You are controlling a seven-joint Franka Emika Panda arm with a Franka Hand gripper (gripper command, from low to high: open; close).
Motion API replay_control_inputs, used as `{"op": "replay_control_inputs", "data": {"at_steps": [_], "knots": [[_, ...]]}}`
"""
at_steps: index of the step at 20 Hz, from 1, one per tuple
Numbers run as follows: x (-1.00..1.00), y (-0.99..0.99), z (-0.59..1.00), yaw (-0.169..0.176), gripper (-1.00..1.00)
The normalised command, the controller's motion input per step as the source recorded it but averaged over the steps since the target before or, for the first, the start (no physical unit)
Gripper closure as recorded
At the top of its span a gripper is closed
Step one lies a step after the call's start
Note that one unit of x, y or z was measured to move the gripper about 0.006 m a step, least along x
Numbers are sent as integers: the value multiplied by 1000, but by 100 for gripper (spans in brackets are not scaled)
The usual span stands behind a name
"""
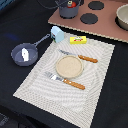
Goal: Interact with the objects in diverse but meaningful ways.
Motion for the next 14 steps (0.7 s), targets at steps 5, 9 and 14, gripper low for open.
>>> {"op": "replay_control_inputs", "data": {"at_steps": [5, 9, 14], "knots": [[-54, 238, 857, 6, -100], [395, -48, 408, -37, -100], [663, -371, 53, -97, -100]]}}
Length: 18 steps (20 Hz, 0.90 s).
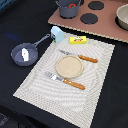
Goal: Interact with the objects in diverse but meaningful ways.
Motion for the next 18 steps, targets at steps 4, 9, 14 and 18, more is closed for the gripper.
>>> {"op": "replay_control_inputs", "data": {"at_steps": [4, 9, 14, 18], "knots": [[866, -411, 5, -104, -100], [841, -423, 0, -107, -100], [887, -385, -5, -64, -100], [768, -349, -45, 5, -100]]}}
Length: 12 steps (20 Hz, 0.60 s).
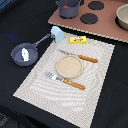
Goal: Interact with the objects in diverse but meaningful ways.
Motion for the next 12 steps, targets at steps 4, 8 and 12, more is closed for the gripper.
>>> {"op": "replay_control_inputs", "data": {"at_steps": [4, 8, 12], "knots": [[470, -319, -97, 68, -100], [360, -423, -10, 67, -100], [14, -671, -89, 93, -100]]}}
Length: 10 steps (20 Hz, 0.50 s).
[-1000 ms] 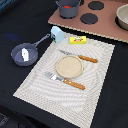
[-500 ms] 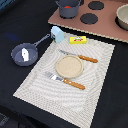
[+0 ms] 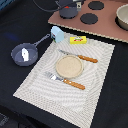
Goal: Interact with the objects in diverse but meaningful ways.
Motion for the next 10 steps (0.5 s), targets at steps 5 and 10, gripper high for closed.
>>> {"op": "replay_control_inputs", "data": {"at_steps": [5, 10], "knots": [[-262, -559, -195, 97, -100], [-391, -393, -257, 117, -100]]}}
